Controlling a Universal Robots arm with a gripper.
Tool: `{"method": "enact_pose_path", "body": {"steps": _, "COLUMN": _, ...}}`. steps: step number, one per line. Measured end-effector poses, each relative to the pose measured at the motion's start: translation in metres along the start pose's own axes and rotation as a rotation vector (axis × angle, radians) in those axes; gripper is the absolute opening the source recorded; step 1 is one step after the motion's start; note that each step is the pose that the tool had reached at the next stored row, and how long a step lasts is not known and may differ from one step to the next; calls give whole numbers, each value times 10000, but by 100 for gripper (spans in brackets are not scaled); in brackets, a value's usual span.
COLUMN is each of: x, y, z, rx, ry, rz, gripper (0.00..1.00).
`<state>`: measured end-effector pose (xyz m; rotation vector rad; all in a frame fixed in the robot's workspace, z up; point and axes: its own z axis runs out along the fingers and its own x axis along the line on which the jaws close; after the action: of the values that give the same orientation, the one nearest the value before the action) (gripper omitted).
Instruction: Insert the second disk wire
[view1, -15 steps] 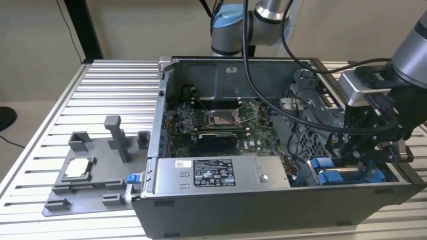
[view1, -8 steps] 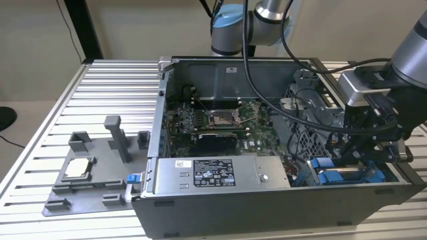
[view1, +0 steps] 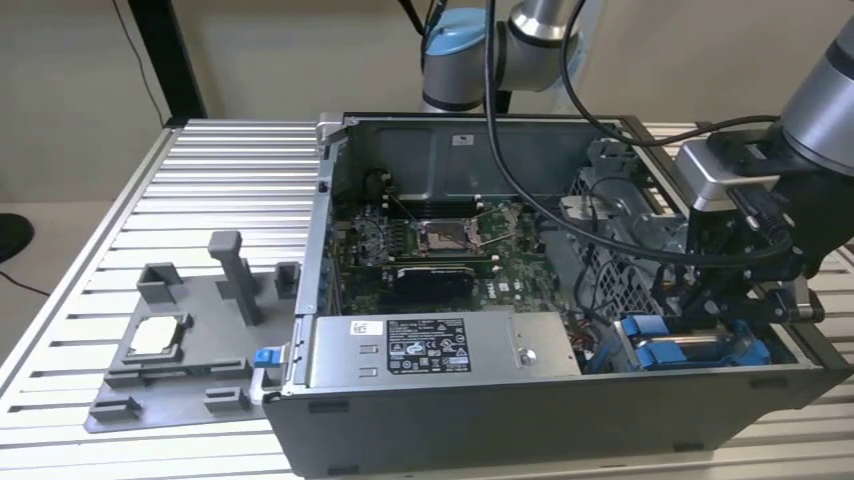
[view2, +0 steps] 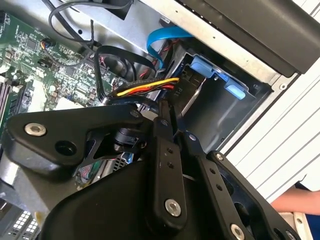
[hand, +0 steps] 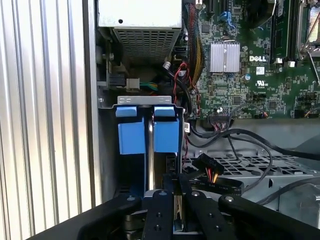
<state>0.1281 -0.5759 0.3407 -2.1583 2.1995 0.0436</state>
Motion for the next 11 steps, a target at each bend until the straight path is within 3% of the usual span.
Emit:
{"method": "enact_pose_path", "body": {"steps": 5, "x": -1, "y": 0, "z": 5, "rx": 17, "ry": -1, "rz": -1, "gripper": 0}}
{"method": "enact_pose_path", "body": {"steps": 11, "x": -1, "y": 2, "z": 21, "rx": 93, "ry": 1, "rz": -6, "gripper": 0}}
